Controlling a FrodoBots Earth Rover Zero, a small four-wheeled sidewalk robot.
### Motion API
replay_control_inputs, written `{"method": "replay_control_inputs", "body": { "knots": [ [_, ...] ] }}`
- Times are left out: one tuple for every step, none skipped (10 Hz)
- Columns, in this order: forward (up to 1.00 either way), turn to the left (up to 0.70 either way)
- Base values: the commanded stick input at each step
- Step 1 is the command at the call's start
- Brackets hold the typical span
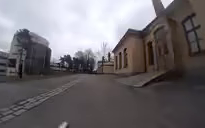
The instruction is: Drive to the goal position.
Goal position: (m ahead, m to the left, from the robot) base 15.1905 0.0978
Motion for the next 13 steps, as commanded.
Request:
{"method": "replay_control_inputs", "body": {
  "knots": [
    [1.00, 0.00],
    [1.00, 0.00],
    [1.00, 0.00],
    [1.00, 0.00],
    [1.00, 0.00],
    [1.00, 0.00],
    [1.00, 0.00],
    [1.00, 0.00],
    [1.00, 0.00],
    [1.00, 0.00],
    [1.00, 0.00],
    [1.00, 0.00],
    [1.00, 0.00]
  ]
}}
